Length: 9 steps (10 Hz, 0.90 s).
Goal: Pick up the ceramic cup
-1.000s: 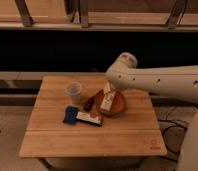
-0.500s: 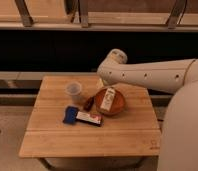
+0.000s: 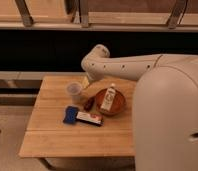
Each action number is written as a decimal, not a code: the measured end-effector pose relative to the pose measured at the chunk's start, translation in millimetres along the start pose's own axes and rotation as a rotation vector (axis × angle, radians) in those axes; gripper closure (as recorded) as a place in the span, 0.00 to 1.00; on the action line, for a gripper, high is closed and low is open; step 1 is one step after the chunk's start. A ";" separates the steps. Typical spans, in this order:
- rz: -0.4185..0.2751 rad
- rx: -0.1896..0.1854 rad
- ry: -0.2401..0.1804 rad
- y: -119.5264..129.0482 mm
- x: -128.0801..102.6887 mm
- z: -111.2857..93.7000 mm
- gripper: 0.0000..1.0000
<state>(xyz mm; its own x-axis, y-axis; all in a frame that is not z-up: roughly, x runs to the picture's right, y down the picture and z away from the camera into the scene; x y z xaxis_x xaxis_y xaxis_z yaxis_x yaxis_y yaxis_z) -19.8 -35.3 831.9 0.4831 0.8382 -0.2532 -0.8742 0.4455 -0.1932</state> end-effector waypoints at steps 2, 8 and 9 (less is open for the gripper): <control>-0.001 -0.001 0.001 0.0 0.0 0.1 0.20; 0.010 -0.061 -0.024 11.6 -14.7 12.3 0.20; -0.010 -0.080 -0.028 18.3 -23.3 20.2 0.20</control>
<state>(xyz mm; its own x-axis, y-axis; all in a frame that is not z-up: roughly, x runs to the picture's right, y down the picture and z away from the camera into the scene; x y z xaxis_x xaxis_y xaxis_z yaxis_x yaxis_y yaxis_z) -48.0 -40.3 853.4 0.4893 0.8426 -0.2249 -0.8620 0.4281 -0.2713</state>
